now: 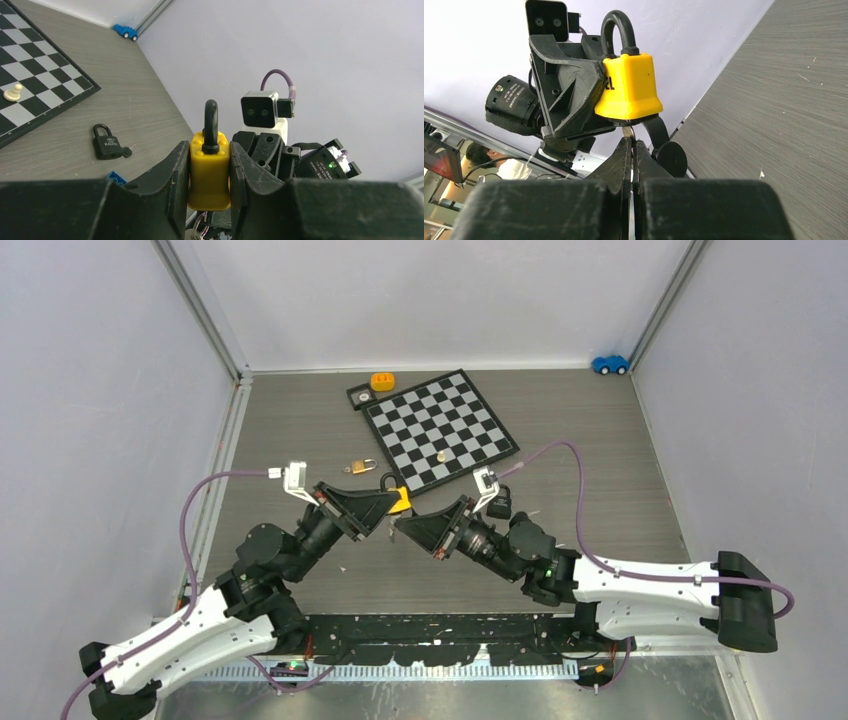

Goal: Lock with the key
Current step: Lock the lock, then place the key at the center of the board.

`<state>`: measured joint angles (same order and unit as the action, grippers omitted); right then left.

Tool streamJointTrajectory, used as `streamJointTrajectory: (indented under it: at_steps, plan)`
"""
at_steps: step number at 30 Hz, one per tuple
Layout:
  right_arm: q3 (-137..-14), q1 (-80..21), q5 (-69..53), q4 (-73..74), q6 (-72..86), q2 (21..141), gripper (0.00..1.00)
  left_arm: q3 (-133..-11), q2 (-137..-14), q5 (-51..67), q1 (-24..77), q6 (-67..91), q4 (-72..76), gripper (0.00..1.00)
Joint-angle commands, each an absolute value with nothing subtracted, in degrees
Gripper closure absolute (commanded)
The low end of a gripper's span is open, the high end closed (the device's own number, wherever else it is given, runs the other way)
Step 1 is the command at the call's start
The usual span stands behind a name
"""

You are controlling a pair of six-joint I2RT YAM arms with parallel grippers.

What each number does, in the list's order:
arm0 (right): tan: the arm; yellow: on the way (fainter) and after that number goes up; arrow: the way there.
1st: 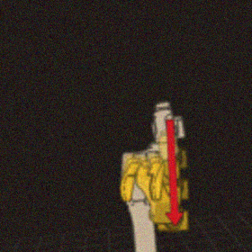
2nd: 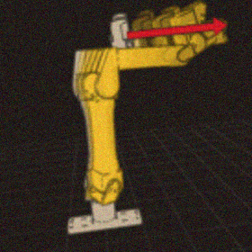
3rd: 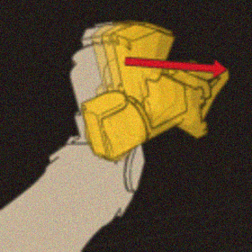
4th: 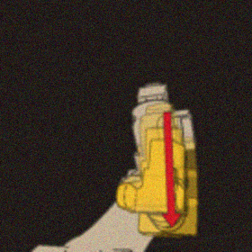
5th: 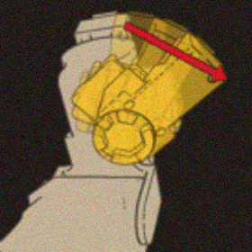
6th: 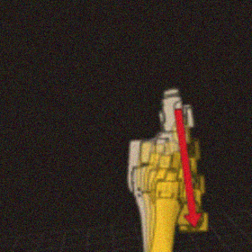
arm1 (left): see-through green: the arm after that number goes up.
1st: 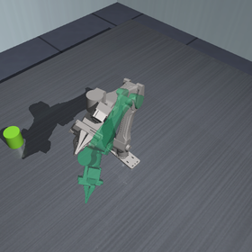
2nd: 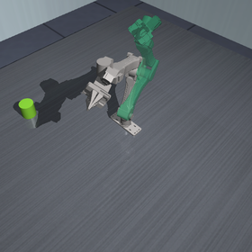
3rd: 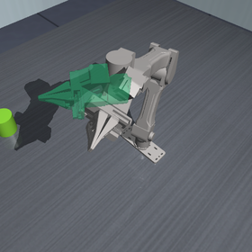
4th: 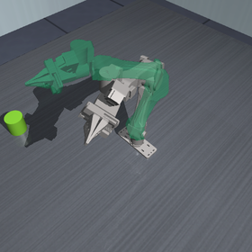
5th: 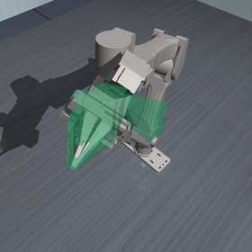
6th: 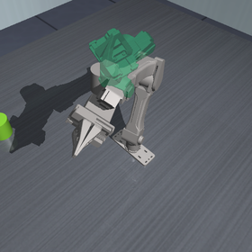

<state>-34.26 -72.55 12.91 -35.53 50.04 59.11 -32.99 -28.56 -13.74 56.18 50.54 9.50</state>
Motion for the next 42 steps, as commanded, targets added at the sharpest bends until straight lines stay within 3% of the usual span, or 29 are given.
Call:
streamJointTrajectory:
  at_steps: [1,22,34,37,42]
  plan:
    - [-31.36,-76.65,9.7,-31.18,49.49,59.56,1.0,-34.23,-27.41,-16.78,55.9,51.18,20.83,1.0]
    - [-25.82,-84.32,16.05,-32.21,53.84,60.64,1.0,-32.91,-25.92,-20.62,55.85,46.82,22.87,1.0]
    - [-31.18,-83.63,36.51,7.03,66.35,56.09,1.0,-37.69,-24.03,-23.32,55.9,39.89,2.41,1.0]
    - [-31.21,-78.05,33.56,14.33,70.07,56.48,1.0,-39.09,-26.49,-22.25,55.9,39.55,-4.07,1.0]
    - [-30.08,-67.49,20.66,13.71,67.67,59.31,1.0,-38.45,-32.33,-16.57,55.9,39.9,-7.08,1.0]
